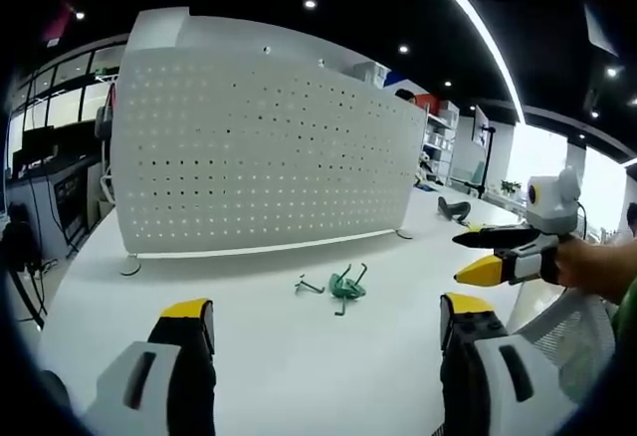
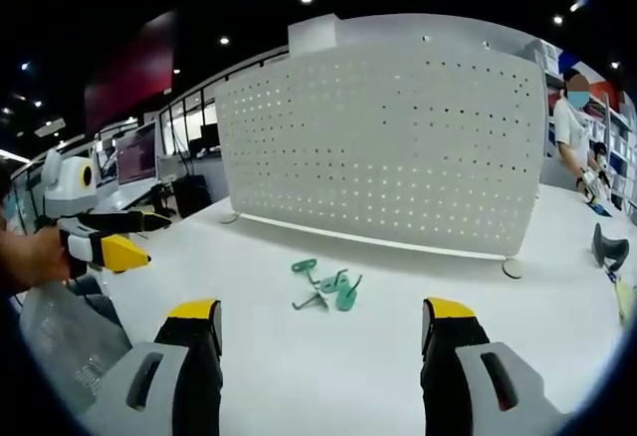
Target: Insert the hook assembly into the mounting plate slot until the hook locks in place.
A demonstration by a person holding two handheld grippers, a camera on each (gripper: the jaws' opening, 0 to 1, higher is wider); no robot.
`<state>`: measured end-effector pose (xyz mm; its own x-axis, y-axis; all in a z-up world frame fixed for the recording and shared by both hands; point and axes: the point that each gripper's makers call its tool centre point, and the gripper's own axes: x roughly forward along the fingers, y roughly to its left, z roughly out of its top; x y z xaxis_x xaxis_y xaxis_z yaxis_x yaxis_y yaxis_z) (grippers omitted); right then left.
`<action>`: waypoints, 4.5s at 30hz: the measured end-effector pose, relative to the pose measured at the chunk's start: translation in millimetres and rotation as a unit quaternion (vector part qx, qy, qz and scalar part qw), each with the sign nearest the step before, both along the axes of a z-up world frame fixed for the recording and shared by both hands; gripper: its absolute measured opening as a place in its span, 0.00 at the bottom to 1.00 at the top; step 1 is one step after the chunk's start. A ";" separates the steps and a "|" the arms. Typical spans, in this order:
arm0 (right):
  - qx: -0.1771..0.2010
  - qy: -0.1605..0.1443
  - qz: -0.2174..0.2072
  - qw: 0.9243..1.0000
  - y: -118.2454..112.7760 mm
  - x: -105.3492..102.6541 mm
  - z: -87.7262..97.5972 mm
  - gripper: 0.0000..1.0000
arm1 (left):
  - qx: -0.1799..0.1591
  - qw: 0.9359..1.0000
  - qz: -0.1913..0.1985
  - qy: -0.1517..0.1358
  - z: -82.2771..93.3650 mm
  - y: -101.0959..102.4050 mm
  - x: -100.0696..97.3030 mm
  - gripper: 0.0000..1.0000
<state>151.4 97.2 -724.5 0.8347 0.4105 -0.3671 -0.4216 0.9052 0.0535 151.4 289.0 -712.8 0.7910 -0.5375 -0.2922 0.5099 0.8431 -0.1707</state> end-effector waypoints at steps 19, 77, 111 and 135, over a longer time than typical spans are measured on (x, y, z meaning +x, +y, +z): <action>-0.019 0.014 0.020 1.000 -5.6 26.3 6.3 0.76 | -0.007 1.000 0.002 0.000 2.2 2.1 1.4 0.96; -0.029 0.183 0.067 0.980 6.0 122.8 -83.2 0.24 | -0.005 0.999 0.033 0.017 -5.4 18.3 8.0 0.93; -0.039 0.232 0.073 0.969 18.2 131.1 -118.5 0.09 | -0.007 0.999 0.037 0.027 -8.6 21.5 9.6 0.92; -0.032 0.240 0.074 0.967 21.4 132.8 -127.2 0.01 | -0.005 0.999 0.038 0.031 -11.2 21.8 9.9 0.92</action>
<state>284.2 118.6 -851.7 0.4958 0.4768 -0.7258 -0.4879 0.8444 0.2214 161.3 310.9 -724.0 0.8099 -0.4805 -0.3363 0.4332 0.8766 -0.2094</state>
